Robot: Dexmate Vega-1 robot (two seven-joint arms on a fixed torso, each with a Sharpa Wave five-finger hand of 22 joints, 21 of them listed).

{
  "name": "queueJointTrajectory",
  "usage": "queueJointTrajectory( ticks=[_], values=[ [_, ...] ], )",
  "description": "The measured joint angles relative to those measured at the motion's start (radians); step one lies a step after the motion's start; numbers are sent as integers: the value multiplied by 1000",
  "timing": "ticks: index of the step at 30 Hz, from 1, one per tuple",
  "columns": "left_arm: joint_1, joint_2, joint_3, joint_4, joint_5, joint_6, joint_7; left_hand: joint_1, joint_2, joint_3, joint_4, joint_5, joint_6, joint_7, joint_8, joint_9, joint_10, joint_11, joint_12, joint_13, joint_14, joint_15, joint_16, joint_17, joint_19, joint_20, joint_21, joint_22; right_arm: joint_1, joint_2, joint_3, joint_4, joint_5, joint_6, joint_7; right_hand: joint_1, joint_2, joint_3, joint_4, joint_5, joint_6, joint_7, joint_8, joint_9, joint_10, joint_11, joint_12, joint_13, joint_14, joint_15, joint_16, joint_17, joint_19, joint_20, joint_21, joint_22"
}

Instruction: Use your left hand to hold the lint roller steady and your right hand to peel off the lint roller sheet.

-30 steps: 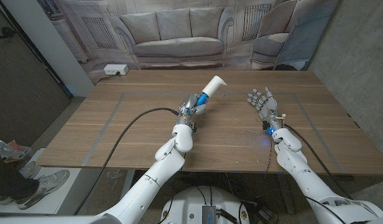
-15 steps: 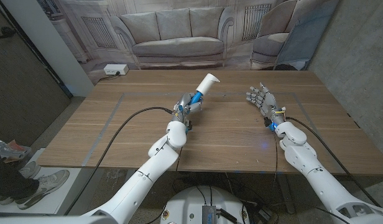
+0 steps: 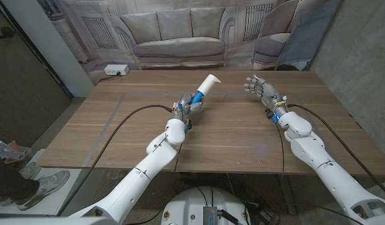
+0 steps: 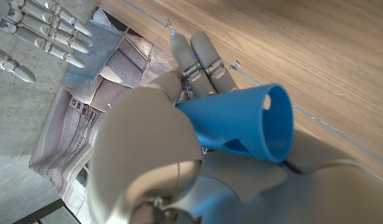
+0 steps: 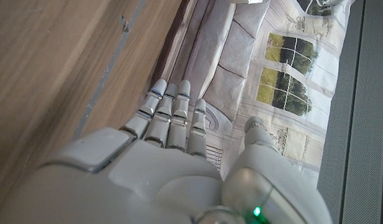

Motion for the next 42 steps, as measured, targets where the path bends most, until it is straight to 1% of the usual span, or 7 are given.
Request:
queueJointTrajectory(
  ticks=[7,14,18,23,28,38,42],
  values=[
    [-15,14,6,-5,-19,10,-23,0,0,-1,-1,0,5,-5,0,0,0,0,0,1,0,0,0,8,0,0,10,0,-9,-43,-18,-63,-38,-52,-53,28,13,19,-2,0,38,1,11,0,30,-8,8,0,48,-10,7,5,31,1,16,4],
    [-34,25,14,-5,-49,7,-48,-7,-7,-1,-1,0,9,-2,0,0,0,0,0,8,0,0,0,14,-6,6,15,0,-24,-111,-41,-171,-78,-156,-113,45,12,26,5,-4,100,1,33,5,74,-17,15,5,111,-26,32,20,79,11,36,9],
    [-43,30,19,-2,-59,5,-59,-7,-7,-6,3,0,9,-2,0,0,0,0,0,9,0,0,0,19,-7,4,20,-3,-28,-133,-49,-207,-92,-208,-139,49,8,14,16,-4,138,-2,47,5,120,-22,31,13,163,-38,63,40,108,11,52,12],
    [-54,37,24,-2,-71,6,-77,-6,-7,-6,3,0,9,-2,0,0,0,0,0,8,0,0,0,23,-13,9,25,-3,-31,-156,-59,-250,-109,-274,-170,61,-3,0,10,-4,189,-6,75,13,188,-35,55,23,226,-58,106,66,151,7,79,22],
    [-70,49,32,-6,-83,23,-101,-6,-7,-6,3,0,11,-4,-4,0,0,0,0,2,0,0,0,28,-13,9,29,-3,-30,-175,-69,-289,-124,-345,-196,105,-8,-6,4,-3,235,-12,98,19,262,-51,80,35,295,-80,164,99,192,5,113,36],
    [-103,70,51,-23,-95,100,-184,-8,-8,-6,3,0,10,-4,-5,0,0,0,-3,2,0,0,0,37,-13,9,37,-7,5,-213,-105,-350,-138,-442,-199,119,-9,-37,14,-3,286,-10,120,20,346,-67,108,54,375,-119,250,155,218,7,160,68],
    [-113,75,57,-26,-95,113,-199,-8,-8,-6,3,0,10,-4,-5,0,0,1,-3,5,0,0,0,39,-20,9,40,-7,15,-219,-113,-361,-142,-466,-194,127,-17,-52,14,-3,322,-10,145,29,386,-74,124,66,406,-131,296,189,236,3,187,87]
  ],
)
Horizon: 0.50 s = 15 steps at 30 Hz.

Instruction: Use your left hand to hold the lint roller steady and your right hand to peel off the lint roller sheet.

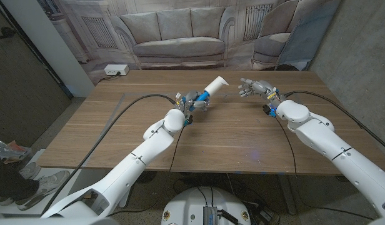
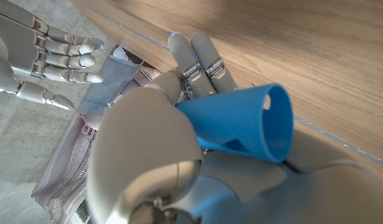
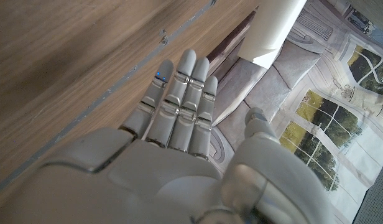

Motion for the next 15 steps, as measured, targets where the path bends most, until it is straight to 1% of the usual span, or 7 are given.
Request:
queueJointTrajectory(
  ticks=[2,4,5,6,7,13,15],
  values=[
    [-8,3,5,-1,0,5,-9,0,0,0,0,0,0,0,0,0,2,2,-1,2,0,0,0,3,0,0,0,0,7,-4,-6,-5,-2,-14,6,7,-1,-9,2,0,24,2,14,4,27,-2,12,9,20,-7,30,22,7,-7,18,12],
    [-12,5,8,-1,0,5,-9,0,0,0,0,0,0,0,0,0,5,5,-1,2,0,0,0,3,0,0,0,0,7,-4,-6,-5,-5,-23,9,12,-1,-15,2,0,43,4,23,8,47,-2,20,16,27,-14,53,40,17,-5,32,22],
    [-15,6,10,-1,0,5,-9,0,0,0,0,0,0,0,0,0,5,5,-1,2,0,0,0,3,0,0,5,0,7,-4,-6,-5,-5,-28,11,12,-1,-20,2,0,50,3,26,8,49,0,21,20,30,-12,62,47,21,-7,38,26],
    [-17,6,11,-1,0,5,-9,0,0,0,0,0,0,0,0,0,5,5,-1,2,0,0,0,5,0,0,8,0,7,-4,-6,-5,-6,-32,14,16,-5,-23,4,0,53,4,27,8,56,0,24,22,35,-12,69,53,21,-7,43,29],
    [-20,7,13,-1,1,11,-27,0,0,0,0,0,0,0,0,0,5,5,-1,2,0,0,0,7,-2,2,8,0,23,-10,-18,-11,-6,-37,17,16,-5,-23,4,0,54,3,29,7,58,-3,24,24,36,-12,75,59,21,-7,46,33],
    [-30,9,21,2,2,13,-43,0,0,0,0,0,0,0,0,2,5,5,-8,2,0,0,0,12,-4,4,12,0,37,-11,-23,-12,4,-51,34,44,-34,-36,-9,4,64,3,32,6,68,-13,24,36,33,-15,98,85,26,-12,61,47],
    [-39,9,27,9,3,14,-49,0,0,0,0,0,0,0,0,3,11,10,-9,2,0,0,0,12,-4,4,15,-3,43,-9,-24,-11,19,-65,49,60,-39,-39,-12,5,69,-2,32,5,68,-13,24,40,27,-21,107,89,26,-12,67,51]
  ],
)
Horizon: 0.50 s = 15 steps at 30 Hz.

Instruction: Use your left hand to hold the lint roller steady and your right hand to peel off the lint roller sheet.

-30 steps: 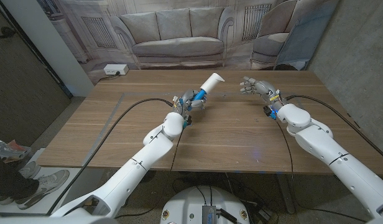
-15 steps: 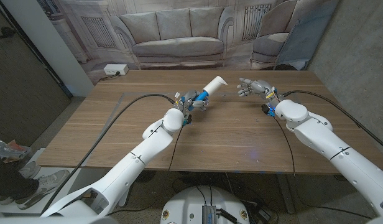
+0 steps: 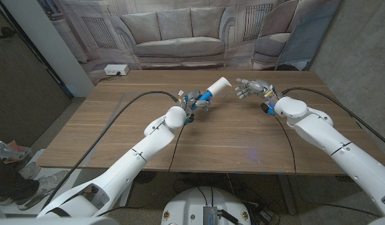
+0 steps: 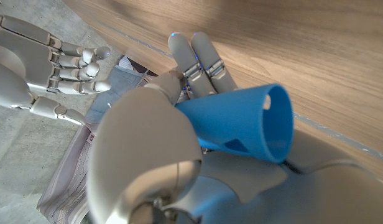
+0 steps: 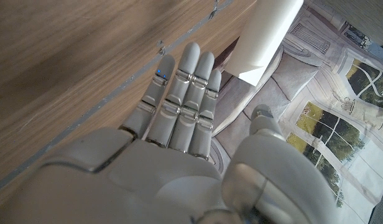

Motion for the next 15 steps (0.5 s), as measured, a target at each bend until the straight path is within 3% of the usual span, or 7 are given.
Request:
queueJointTrajectory(
  ticks=[7,15],
  values=[
    [-9,0,7,8,3,3,-12,0,0,0,0,0,0,0,0,0,0,0,-4,0,0,0,0,5,-4,-4,3,-2,13,8,0,11,28,-14,30,76,-10,5,-15,14,-15,-15,0,0,-16,-16,0,13,-27,2,1,5,0,0,21,18],
    [-16,-3,14,17,5,4,-20,-1,-1,0,0,0,5,5,0,0,0,0,-4,-1,0,0,0,9,-9,2,8,-2,29,14,-5,26,51,-22,67,104,1,5,-15,22,-26,-18,-6,0,-26,-18,0,24,-38,5,10,9,-10,-2,33,32]
  ],
)
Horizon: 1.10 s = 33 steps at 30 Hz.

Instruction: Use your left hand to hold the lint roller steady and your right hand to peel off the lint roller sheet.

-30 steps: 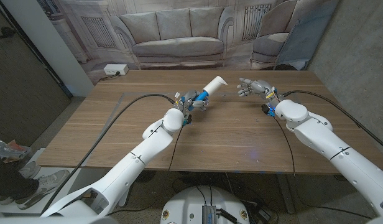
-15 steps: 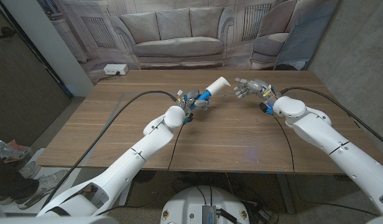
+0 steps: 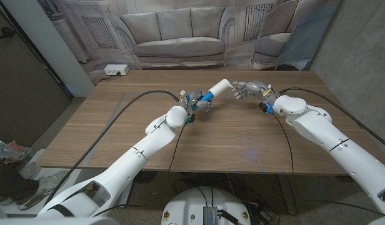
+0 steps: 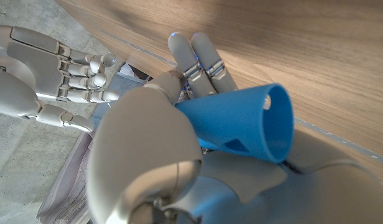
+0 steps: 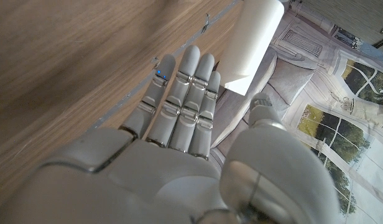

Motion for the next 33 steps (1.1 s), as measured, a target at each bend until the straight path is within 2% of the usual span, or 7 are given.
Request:
queueJointTrajectory(
  ticks=[2,7,18,22,28,30,33],
  values=[
    [-2,-1,2,3,0,0,-2,0,0,0,0,0,0,0,0,1,0,0,0,0,0,0,0,4,0,0,6,0,5,3,-2,6,5,-1,11,0,0,5,6,0,-4,4,0,0,-5,5,0,0,-4,4,6,0,-2,-2,0,0],
    [-6,-1,6,7,1,-2,-6,0,0,0,0,0,0,0,0,5,1,1,-4,3,0,0,-4,5,0,0,7,-2,14,11,-6,19,10,1,28,-7,7,-6,22,0,-5,5,0,0,-8,2,0,5,-7,3,6,-4,-9,-2,8,9],
    [-16,-1,17,16,12,9,-21,0,0,5,-4,0,-4,4,-7,10,7,7,-8,6,-4,3,-8,14,-9,2,15,-5,23,29,-6,48,27,26,53,27,39,1,18,0,-5,5,0,0,-8,2,0,15,-7,3,13,-5,-14,-3,31,23],
    [-21,-1,21,19,16,16,-26,0,0,5,-4,0,-8,12,-7,13,7,7,-8,10,-8,0,-12,18,-9,2,21,-5,25,32,-6,52,27,32,54,64,44,5,14,0,-5,5,0,2,4,3,9,22,-7,4,33,0,-14,-3,48,33],
    [-27,-3,25,26,26,29,-33,0,0,12,-5,0,-13,17,-7,18,7,7,-8,12,-18,0,-16,18,-14,7,24,-9,30,36,-8,55,20,30,50,118,46,5,13,-7,41,5,32,22,56,-12,51,49,15,0,70,16,-13,-11,87,59],
    [-29,-4,26,29,29,30,-36,0,0,12,-5,0,-16,20,-7,19,7,7,-11,14,-18,0,-16,23,-14,7,25,-9,34,35,-12,53,14,19,46,137,42,-2,6,-8,64,6,47,32,71,-20,72,65,27,-2,88,27,-13,-11,106,70],
    [-31,-4,28,31,32,30,-37,0,0,16,-10,0,-16,20,-7,23,7,7,-11,15,-18,0,-16,23,-14,7,28,-9,40,34,-19,50,7,7,42,152,37,-17,16,-13,92,6,69,46,94,-29,106,91,43,-9,115,46,-6,-18,135,89]
  ],
)
